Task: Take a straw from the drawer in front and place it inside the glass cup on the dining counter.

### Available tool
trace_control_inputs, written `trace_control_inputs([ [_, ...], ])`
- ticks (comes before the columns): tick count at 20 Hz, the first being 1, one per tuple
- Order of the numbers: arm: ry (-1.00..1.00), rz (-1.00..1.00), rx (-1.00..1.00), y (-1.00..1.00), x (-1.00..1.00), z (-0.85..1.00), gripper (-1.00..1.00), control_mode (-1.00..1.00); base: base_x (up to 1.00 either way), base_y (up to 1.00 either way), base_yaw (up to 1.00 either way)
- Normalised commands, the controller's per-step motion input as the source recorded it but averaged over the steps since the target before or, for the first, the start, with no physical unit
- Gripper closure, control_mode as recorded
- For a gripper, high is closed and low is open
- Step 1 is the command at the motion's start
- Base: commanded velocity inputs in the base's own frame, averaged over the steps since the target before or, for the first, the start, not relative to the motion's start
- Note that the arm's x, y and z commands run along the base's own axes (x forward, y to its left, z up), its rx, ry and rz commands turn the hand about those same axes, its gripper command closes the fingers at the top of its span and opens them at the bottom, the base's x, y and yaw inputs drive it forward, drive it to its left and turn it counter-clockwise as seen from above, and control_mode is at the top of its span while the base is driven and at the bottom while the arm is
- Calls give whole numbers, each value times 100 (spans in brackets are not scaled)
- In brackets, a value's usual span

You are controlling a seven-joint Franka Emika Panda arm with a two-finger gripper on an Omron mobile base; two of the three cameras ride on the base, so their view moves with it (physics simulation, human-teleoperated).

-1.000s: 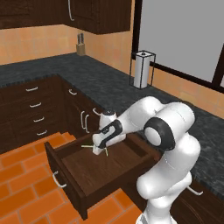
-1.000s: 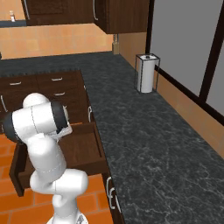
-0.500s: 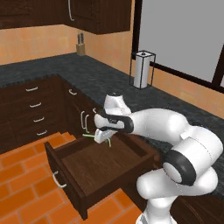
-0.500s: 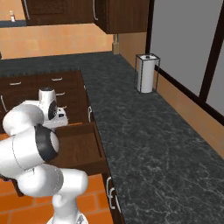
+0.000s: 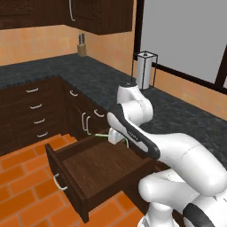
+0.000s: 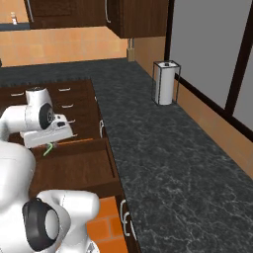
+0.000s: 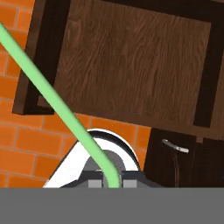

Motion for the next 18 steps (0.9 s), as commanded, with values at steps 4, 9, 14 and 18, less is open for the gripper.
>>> trace_control_inputs([
  [4,0,0,-11,-29,-6,42,100,-100,0,0,0],
  [9,-2,0,-4,-1,-8,6,100,100,-40,0,0],
  [14,0,0,0,0,0,0,100,100,-83,56,45],
  [18,0,0,0,0,0,0,100,100,-23,79,88],
])
